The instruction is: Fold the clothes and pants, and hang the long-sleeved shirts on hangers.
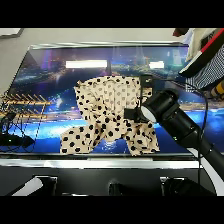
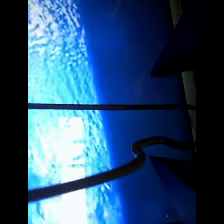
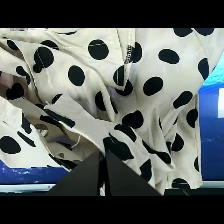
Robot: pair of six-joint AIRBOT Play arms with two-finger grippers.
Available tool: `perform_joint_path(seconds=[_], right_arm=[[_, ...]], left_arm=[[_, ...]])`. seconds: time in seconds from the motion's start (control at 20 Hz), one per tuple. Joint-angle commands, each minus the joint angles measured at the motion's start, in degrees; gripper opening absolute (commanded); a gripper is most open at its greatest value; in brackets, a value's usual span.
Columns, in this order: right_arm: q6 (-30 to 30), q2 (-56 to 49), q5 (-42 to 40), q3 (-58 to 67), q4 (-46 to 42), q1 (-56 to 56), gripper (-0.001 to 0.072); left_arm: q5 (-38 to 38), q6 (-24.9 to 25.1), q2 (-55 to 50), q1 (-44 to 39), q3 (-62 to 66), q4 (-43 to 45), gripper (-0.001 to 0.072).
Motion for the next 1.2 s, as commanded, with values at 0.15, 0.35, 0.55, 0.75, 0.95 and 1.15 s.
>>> perform_joint_path(seconds=[0.15,0.35,0.55,0.75,0.95,1.15], right_arm=[[0.00,-0.04,0.07,-0.02,0.02,0.07,0.0020],[-0.02,-0.04,0.04,-0.02,0.00,0.07,0.0020],[0.00,-0.04,0.04,-0.02,0.02,0.07,0.0020],[0.00,-0.04,0.04,-0.02,0.00,0.07,0.0020],[0.00,-0.04,0.07,-0.02,0.00,0.07,0.0020],[0.00,-0.04,0.09,-0.02,0.02,0.07,0.0020]], left_arm=[[1.46,2.91,-0.42,-0.42,-1.97,-0.04,0.0569],[2.71,2.89,-0.42,-0.59,-2.47,0.02,0.0529],[4.26,2.91,-0.48,-0.59,-2.99,0.00,0.0529],[4.61,2.89,-2.27,-0.79,-2.99,0.00,0.0528],[4.63,2.86,-3.63,-0.79,-2.99,-0.09,0.0524],[4.57,2.64,-3.48,-0.79,-2.91,-0.13,0.0018]])
